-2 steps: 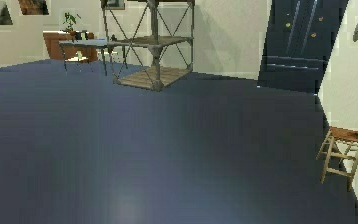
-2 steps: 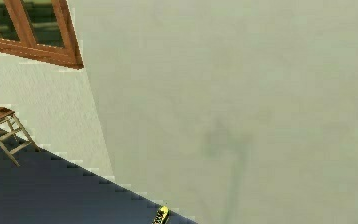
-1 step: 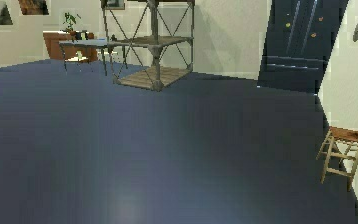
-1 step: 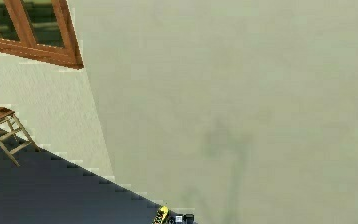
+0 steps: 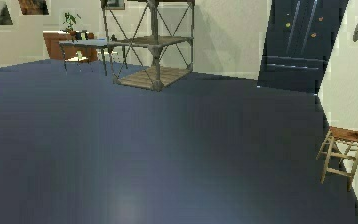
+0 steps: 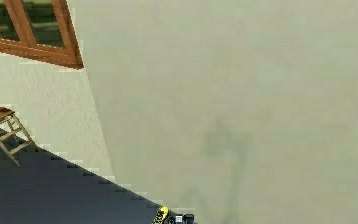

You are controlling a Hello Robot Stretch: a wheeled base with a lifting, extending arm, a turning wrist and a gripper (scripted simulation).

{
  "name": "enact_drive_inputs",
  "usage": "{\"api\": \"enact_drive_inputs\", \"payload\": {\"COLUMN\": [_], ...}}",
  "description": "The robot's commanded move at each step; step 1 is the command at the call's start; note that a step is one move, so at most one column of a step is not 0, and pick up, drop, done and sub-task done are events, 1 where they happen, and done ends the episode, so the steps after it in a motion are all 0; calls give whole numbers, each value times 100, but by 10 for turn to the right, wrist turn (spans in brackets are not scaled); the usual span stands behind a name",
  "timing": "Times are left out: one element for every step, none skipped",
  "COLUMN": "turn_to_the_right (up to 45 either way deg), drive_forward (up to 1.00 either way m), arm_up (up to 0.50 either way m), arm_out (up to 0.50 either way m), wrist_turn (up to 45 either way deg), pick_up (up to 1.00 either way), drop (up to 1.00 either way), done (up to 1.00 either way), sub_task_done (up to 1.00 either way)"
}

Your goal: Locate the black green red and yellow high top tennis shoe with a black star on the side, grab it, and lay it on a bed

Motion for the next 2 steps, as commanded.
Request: {"api": "enact_drive_inputs", "payload": {"turn_to_the_right": [0, 0], "drive_forward": [0, 0], "arm_up": [0, 0], "arm_out": [0, 0], "wrist_turn": [450, 450], "pick_up": [0, 0], "drop": [0, 0], "done": [0, 0], "sub_task_done": [0, 0]}}
